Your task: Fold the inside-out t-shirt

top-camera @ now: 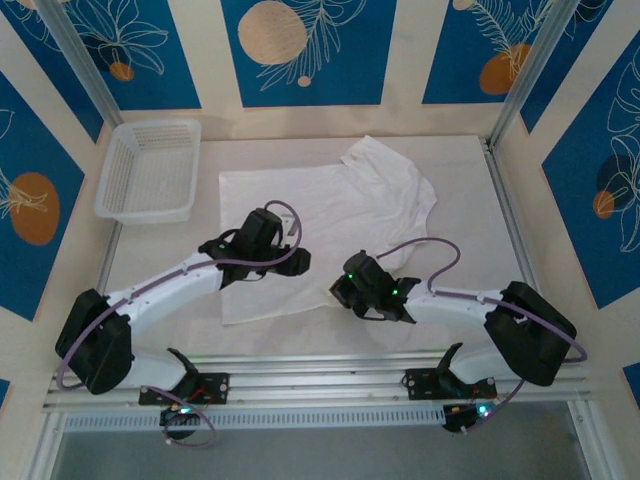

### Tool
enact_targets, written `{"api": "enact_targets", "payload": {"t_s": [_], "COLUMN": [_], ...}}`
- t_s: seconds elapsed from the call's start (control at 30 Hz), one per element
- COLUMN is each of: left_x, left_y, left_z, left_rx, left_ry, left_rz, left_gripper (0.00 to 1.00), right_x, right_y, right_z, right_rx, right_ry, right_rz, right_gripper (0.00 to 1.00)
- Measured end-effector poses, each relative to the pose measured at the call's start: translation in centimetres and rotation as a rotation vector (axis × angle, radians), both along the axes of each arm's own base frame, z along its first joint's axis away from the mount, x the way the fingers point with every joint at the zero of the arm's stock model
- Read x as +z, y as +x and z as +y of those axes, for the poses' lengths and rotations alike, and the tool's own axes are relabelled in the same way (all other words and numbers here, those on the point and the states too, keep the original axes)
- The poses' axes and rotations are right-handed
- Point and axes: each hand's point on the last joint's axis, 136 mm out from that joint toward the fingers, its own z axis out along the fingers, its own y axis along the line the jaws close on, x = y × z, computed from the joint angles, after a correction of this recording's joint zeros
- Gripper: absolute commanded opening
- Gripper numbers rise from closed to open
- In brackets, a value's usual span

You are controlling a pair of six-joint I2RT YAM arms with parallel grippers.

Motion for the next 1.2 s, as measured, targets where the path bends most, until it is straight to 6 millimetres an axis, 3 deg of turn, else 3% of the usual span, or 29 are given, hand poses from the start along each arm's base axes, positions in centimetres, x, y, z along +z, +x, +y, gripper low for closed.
{"api": "enact_targets", "payload": {"t_s": [0.1,0.23,0.37,0.47,0.6,0.7,1.2], "left_x": [-0.1,-0.8,-4.6,-8.1,-11.3,-11.8,-11.2], "left_y": [-0.8,-2.2,-5.6,-8.8,-12.4,-13.1,-9.1], "left_z": [3.4,10.7,16.1,17.9,18.8,18.7,16.9], "left_rx": [0.096,0.336,0.535,0.618,0.676,0.697,0.763], "left_ry": [0.048,0.065,0.110,0.149,0.176,0.158,-0.018], "left_rz": [0.010,0.063,0.216,0.362,0.507,0.539,0.459], "left_gripper": [0.50,0.49,0.48,0.49,0.49,0.50,0.44], "right_x": [2.5,6.8,9.0,9.0,8.5,7.8,7.4], "right_y": [0.0,1.2,2.5,2.7,2.3,1.9,1.3], "right_z": [-1.1,-4.2,-7.8,-9.1,-9.2,-8.9,-8.5], "right_rx": [0.005,-0.051,-0.122,-0.128,-0.090,-0.054,-0.015], "right_ry": [0.016,0.049,0.056,0.043,0.032,0.024,0.024], "right_rz": [-0.053,-0.165,-0.236,-0.239,-0.221,-0.197,-0.175], "right_gripper": [0.00,0.00,0.00,0.00,0.00,0.00,0.00]}}
